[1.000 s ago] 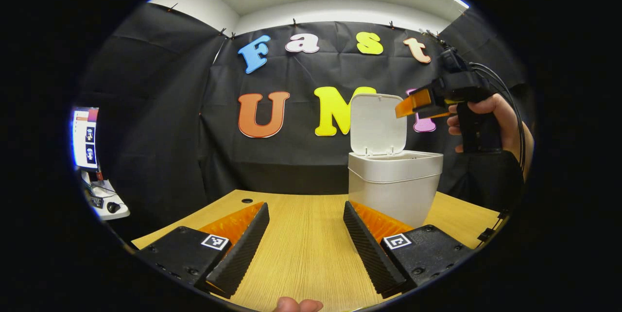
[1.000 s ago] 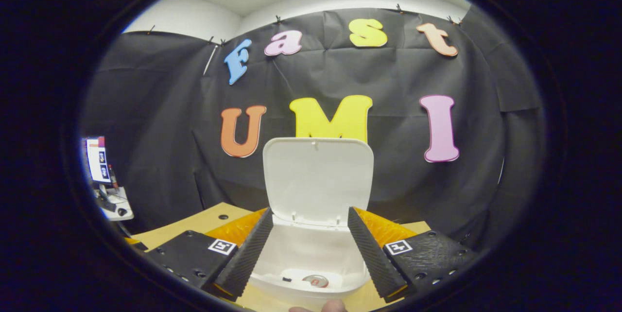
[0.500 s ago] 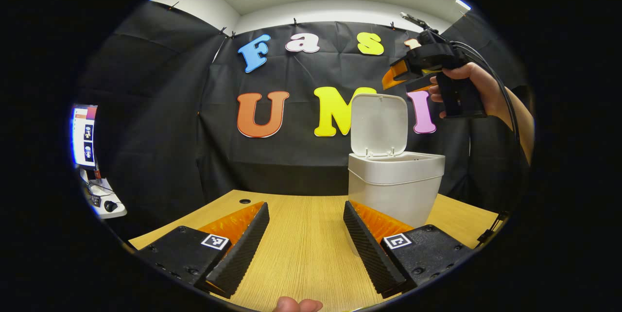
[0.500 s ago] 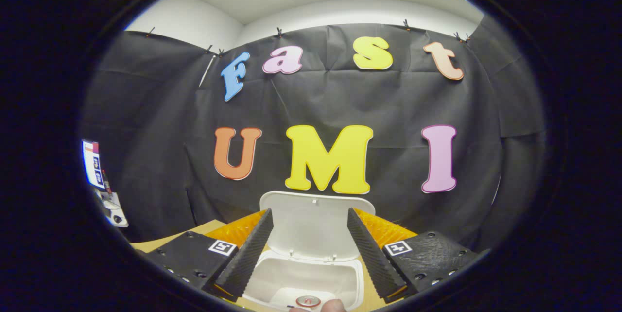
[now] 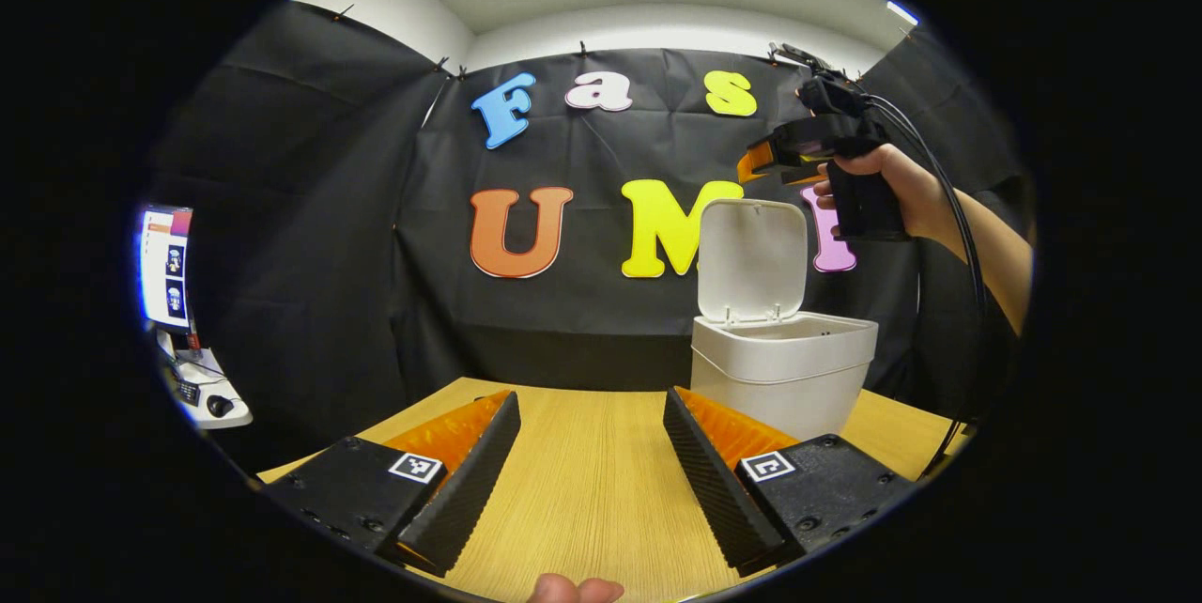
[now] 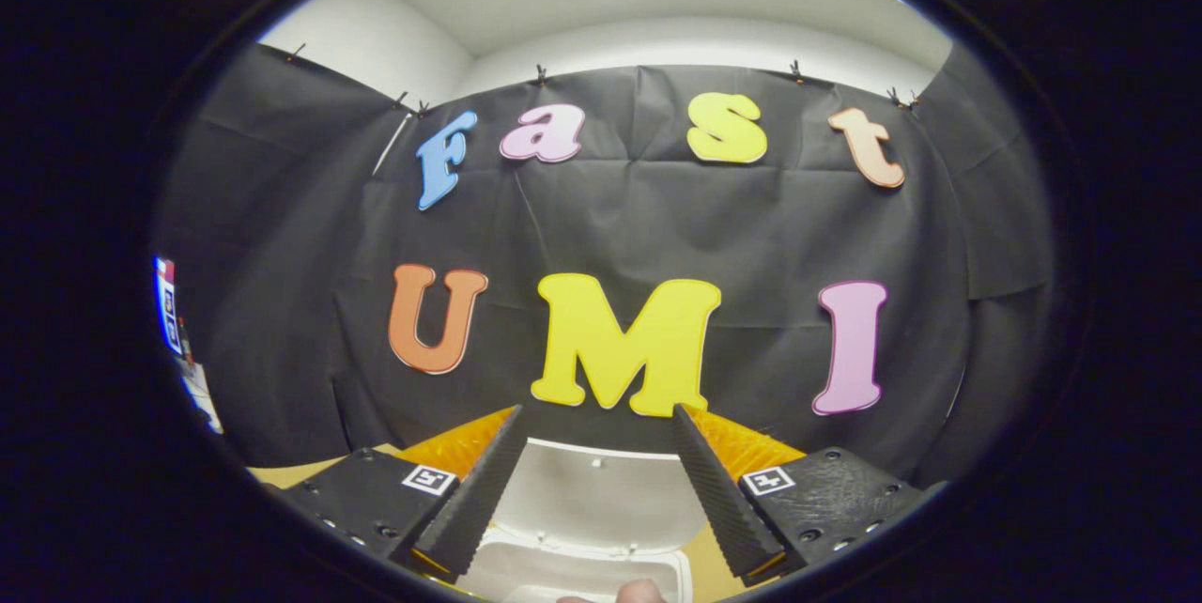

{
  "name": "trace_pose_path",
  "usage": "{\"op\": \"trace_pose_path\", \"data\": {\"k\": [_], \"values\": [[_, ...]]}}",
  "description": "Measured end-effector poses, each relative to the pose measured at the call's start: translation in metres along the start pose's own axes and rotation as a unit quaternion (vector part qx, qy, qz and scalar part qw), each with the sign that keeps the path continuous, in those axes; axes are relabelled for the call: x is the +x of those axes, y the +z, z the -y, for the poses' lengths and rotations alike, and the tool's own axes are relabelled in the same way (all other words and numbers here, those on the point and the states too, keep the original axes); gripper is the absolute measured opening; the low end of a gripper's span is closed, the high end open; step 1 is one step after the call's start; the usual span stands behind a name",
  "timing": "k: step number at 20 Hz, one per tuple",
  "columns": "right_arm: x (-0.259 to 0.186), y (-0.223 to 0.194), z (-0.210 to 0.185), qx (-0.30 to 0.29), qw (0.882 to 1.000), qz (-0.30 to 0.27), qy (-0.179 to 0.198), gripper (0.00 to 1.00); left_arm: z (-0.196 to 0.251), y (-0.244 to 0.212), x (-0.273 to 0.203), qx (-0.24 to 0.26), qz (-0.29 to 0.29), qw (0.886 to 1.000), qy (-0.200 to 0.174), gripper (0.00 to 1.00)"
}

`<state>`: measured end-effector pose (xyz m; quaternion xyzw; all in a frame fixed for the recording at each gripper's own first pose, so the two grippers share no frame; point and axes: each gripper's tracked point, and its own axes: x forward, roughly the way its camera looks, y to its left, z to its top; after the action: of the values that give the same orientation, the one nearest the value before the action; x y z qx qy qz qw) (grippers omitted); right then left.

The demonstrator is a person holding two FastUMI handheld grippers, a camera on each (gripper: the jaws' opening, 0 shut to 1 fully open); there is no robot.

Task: Press the lid of the desktop garbage bin to open it, pick up the crumpled paper on the desktop and throw it into the bin, then pick up the pop can on the desktop and drop it into the bin, and finally close the garbage bin lid.

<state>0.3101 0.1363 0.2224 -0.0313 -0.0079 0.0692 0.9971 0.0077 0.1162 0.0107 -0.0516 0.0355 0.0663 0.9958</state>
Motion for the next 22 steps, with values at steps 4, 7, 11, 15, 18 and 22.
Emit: {"op": "trace_pose_path", "data": {"k": [4,7,11,15,18,22], "values": [[0.026,-0.004,-0.002,0.015,1.0,-0.007,0.0,0.94,-0.004,0.007,0.006,-0.003,-0.001,1.0,0.009,0.99],[0.035,-0.009,-0.012,0.024,0.999,-0.019,0.011,0.92,-0.003,0.013,0.01,-0.008,0.0,1.0,0.01,0.99],[0.038,-0.005,-0.012,0.022,1.0,-0.016,0.007,0.94,-0.002,0.02,0.011,-0.01,0.004,1.0,0.012,0.99],[0.041,-0.009,-0.002,0.029,0.999,-0.022,-0.002,0.94,0.003,0.017,0.011,-0.012,0.0,1.0,0.008,0.99],[0.045,-0.024,-0.004,0.031,0.998,-0.046,0.002,0.94,0.004,0.016,0.011,-0.014,-0.004,1.0,0.008,0.99],[0.038,-0.027,-0.004,0.036,0.998,-0.057,0.009,0.96,0.007,0.013,0.008,-0.008,-0.009,1.0,0.01,0.99]]}}
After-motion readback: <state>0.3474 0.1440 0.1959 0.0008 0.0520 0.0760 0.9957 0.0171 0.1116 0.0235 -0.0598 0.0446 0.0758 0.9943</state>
